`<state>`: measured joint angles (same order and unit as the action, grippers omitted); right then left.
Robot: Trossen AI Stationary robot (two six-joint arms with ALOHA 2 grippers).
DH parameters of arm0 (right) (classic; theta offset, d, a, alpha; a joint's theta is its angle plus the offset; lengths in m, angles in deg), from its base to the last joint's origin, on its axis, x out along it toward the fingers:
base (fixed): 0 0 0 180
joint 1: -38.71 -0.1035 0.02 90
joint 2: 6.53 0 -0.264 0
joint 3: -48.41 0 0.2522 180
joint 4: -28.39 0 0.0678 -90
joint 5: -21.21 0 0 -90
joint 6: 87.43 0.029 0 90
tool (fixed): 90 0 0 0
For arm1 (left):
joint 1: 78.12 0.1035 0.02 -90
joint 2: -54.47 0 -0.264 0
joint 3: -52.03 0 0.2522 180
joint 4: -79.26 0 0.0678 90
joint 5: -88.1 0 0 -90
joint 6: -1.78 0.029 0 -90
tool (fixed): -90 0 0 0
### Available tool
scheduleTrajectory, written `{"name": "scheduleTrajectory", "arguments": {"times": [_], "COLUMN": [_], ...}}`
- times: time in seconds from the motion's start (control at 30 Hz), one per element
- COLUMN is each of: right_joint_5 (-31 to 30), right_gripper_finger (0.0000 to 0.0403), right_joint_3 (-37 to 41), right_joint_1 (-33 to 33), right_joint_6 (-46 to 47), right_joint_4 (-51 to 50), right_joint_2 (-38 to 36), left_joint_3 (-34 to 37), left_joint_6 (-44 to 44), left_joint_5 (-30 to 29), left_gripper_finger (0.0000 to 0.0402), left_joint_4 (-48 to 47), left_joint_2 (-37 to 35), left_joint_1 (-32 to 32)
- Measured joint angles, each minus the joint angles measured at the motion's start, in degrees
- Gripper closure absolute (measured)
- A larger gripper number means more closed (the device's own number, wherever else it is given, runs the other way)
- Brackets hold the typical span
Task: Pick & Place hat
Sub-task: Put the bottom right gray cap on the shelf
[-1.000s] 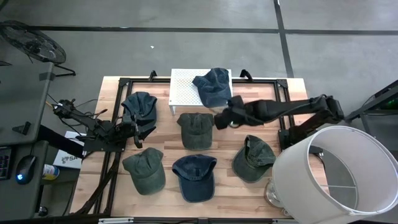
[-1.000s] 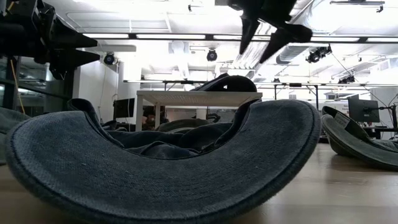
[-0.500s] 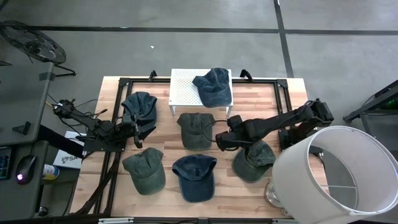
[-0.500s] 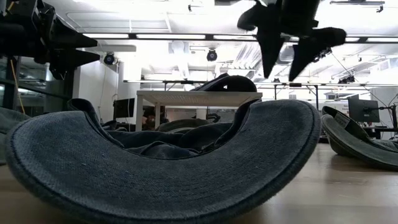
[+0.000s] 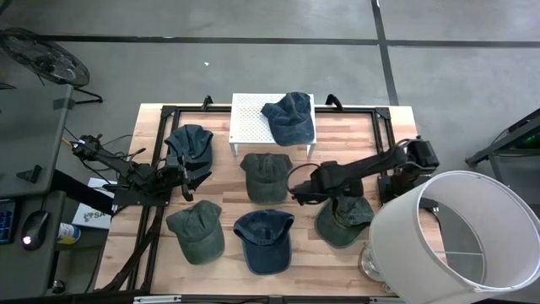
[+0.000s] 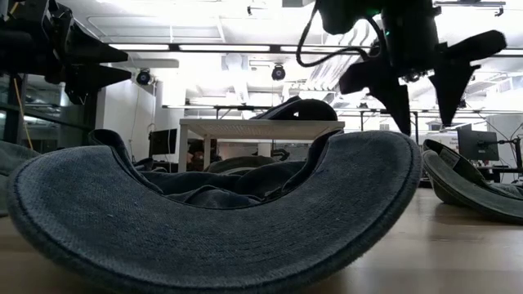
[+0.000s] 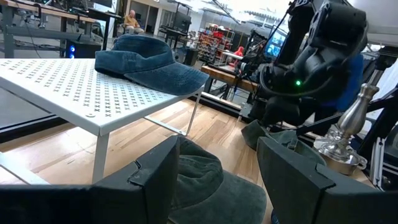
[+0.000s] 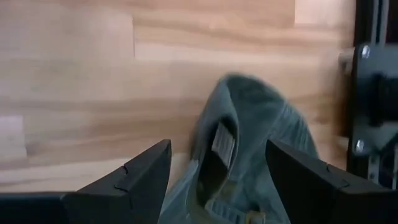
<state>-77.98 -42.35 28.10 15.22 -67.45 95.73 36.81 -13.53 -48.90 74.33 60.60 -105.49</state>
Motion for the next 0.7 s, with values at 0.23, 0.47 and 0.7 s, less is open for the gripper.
{"name": "scheduleTrajectory", "arguments": {"times": [0.23, 0.47, 0.7], "right_joint_5": [4.0, 5.0, 6.5], "right_gripper_finger": [0.0148, 0.0148, 0.0148], "right_joint_3": [0.0, 0.0, 0.0], "right_joint_1": [1.4, 2.9, 3.6], "right_joint_6": [3.0, 3.0, 2.2], "right_joint_4": [0.0, -0.6, 1.7], "right_joint_2": [3.3, 6.1, 8.4], "left_joint_3": [0.0, 0.0, 0.0], "left_joint_6": [0.0, 0.0, 0.0], "left_joint_5": [0.0, 0.0, 0.0], "left_gripper_finger": [0.0188, 0.0188, 0.0188], "left_joint_4": [0.0, 0.0, 0.0], "left_joint_2": [0.0, 0.0, 0.0], "left_joint_1": [0.0, 0.0, 0.0]}}
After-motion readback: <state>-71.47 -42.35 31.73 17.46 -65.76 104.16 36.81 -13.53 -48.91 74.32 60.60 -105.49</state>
